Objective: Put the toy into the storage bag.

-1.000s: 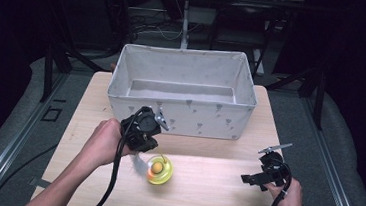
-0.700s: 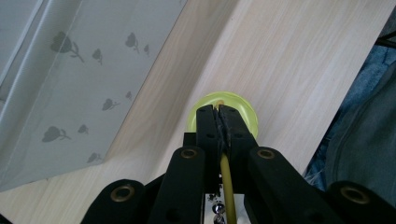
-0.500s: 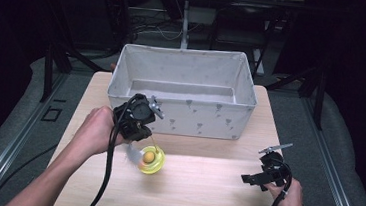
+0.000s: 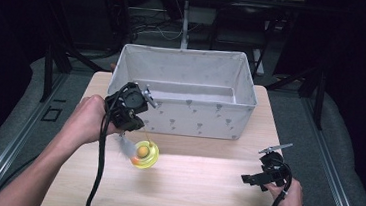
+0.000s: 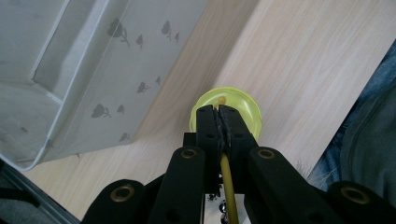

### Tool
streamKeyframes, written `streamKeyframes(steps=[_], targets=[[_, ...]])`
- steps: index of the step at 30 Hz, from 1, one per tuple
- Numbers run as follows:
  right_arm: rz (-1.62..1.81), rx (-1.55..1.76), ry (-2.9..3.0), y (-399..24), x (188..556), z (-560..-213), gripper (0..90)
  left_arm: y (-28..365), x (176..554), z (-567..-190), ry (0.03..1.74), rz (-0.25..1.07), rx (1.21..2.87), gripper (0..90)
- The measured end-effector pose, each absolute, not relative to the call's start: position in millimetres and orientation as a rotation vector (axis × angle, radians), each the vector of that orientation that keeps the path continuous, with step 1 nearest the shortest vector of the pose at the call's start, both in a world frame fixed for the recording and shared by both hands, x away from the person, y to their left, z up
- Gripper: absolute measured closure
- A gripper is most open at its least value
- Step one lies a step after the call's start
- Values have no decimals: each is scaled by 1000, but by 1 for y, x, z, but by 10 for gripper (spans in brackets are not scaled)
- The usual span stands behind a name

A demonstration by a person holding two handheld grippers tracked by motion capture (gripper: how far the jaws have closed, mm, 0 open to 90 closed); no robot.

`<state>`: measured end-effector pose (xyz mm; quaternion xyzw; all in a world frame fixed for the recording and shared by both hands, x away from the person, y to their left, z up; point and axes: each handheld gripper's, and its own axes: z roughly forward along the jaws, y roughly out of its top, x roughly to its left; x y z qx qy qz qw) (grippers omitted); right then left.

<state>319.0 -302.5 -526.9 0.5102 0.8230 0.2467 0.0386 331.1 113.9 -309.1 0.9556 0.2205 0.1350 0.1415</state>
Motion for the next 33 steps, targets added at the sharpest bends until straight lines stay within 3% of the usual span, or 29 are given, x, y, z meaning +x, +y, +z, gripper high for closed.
streamKeyframes(steps=[33], targets=[[750, 1555, 2523, -303, 319, -526, 39, 147, 354, -265, 763, 430, 2781, 878]])
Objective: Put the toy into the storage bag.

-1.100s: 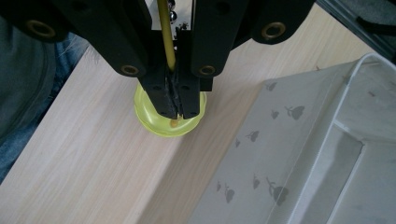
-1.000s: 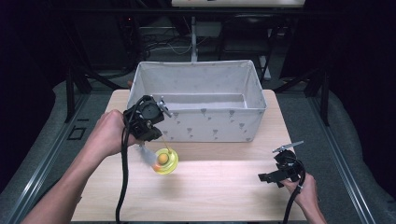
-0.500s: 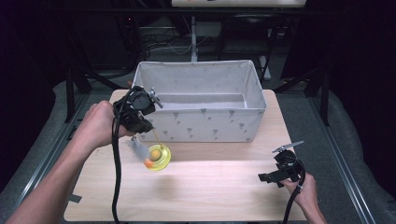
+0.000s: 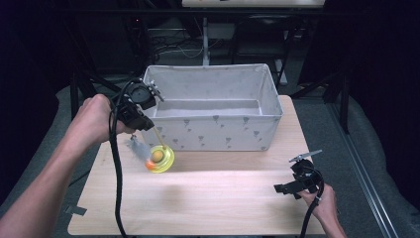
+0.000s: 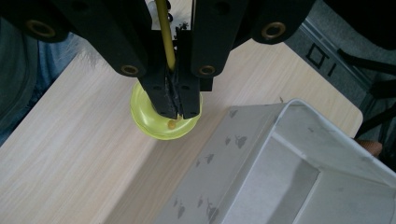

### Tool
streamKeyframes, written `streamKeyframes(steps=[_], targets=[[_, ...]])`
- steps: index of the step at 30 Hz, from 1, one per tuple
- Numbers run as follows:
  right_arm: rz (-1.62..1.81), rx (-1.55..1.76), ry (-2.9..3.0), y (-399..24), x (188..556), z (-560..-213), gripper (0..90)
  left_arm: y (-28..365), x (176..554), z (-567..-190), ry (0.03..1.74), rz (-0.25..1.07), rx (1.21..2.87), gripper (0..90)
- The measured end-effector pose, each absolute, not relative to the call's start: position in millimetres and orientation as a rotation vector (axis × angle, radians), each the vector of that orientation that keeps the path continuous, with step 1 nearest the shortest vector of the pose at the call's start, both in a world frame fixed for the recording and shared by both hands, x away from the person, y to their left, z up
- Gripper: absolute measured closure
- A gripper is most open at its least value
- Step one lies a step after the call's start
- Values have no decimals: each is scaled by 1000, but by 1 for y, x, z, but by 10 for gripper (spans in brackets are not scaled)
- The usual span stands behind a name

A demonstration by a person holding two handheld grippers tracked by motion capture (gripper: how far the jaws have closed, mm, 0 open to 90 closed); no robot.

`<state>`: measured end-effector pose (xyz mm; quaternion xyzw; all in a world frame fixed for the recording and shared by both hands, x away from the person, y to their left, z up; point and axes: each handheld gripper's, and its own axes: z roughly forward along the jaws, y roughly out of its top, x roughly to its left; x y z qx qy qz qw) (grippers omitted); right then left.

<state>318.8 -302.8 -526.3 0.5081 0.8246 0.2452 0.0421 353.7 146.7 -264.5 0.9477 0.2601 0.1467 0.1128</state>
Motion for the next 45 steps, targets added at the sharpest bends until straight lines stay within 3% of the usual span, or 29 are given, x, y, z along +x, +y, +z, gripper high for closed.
streamKeyframes(steps=[45], targets=[[758, 1546, 2523, -302, 318, -525, 40, 144, 367, -198, 782, 530, 2774, 877]])
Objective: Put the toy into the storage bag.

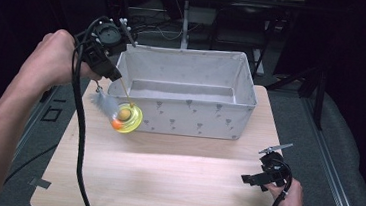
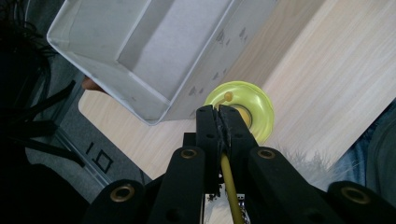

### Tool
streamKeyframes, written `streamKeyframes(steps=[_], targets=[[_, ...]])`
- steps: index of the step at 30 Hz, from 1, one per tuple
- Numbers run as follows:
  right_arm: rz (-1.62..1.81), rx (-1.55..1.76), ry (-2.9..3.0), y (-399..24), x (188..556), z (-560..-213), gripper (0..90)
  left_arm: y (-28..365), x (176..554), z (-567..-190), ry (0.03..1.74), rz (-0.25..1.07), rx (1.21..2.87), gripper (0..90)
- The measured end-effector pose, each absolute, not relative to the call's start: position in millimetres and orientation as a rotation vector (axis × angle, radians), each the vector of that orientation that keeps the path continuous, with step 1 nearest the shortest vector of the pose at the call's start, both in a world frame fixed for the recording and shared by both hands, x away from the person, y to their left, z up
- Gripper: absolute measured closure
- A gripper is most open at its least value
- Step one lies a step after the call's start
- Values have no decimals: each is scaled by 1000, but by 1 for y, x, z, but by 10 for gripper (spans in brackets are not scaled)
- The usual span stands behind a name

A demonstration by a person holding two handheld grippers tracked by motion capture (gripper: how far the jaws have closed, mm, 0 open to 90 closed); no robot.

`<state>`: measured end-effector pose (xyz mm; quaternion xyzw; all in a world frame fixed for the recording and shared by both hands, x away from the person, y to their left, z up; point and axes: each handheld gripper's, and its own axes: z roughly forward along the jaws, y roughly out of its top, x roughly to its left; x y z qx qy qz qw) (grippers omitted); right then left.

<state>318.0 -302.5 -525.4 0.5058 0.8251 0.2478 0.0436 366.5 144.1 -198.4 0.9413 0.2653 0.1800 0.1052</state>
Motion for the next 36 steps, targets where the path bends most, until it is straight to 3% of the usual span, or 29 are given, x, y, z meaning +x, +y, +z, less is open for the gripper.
streamKeyframes(steps=[36], targets=[[753, 1550, 2520, -303, 318, -525, 39, 145, 412, -159, 917, 627, 2708, 877]])
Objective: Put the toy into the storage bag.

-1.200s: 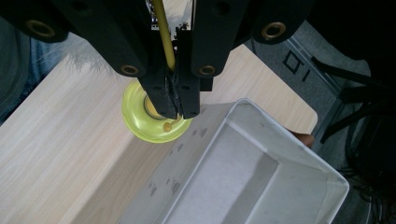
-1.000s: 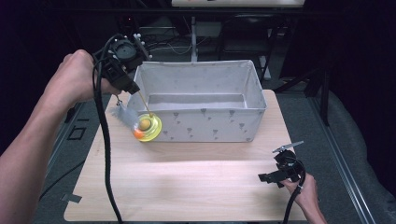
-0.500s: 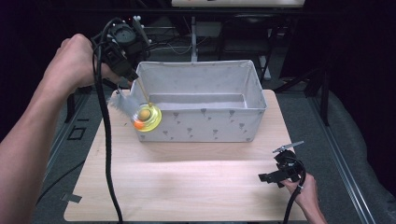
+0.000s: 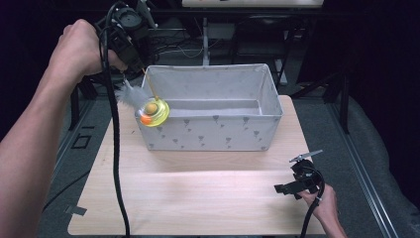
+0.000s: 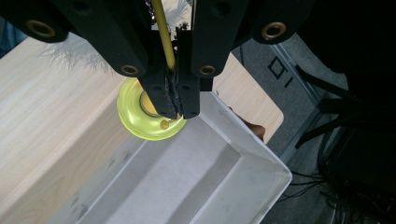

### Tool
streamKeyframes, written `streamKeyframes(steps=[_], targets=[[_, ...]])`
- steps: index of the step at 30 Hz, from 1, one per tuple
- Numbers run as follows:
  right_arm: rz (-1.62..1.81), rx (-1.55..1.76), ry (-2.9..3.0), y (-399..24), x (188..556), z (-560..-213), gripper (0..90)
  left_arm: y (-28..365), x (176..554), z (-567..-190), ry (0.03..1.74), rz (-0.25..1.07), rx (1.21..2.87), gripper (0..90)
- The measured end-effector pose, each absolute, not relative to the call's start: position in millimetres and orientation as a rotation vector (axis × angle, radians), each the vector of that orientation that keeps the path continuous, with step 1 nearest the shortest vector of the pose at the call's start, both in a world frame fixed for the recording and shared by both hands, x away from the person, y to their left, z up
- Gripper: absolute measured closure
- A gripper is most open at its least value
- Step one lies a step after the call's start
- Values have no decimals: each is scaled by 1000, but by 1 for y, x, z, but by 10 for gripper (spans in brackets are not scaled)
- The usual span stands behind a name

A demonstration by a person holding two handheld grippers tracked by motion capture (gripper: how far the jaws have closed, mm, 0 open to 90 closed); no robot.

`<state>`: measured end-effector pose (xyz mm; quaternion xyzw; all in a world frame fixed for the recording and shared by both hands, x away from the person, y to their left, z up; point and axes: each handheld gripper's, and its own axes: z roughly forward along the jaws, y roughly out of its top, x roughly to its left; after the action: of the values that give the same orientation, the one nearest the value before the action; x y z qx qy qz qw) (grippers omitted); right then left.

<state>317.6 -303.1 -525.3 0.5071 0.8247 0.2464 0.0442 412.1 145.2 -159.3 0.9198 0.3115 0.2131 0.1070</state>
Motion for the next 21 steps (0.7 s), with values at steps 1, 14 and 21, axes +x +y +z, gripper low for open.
streamKeyframes(steps=[1, 14, 21], targets=[[753, 1550, 2520, -303, 318, -525, 39, 145, 414, -159, 919, 623, 2717, 877], [747, 1542, 2530, -303, 318, -525, 39, 145, 438, -159, 984, 630, 2688, 878], [750, 1541, 2530, -303, 318, -525, 39, 143, 449, -161, 1007, 627, 2682, 877]])
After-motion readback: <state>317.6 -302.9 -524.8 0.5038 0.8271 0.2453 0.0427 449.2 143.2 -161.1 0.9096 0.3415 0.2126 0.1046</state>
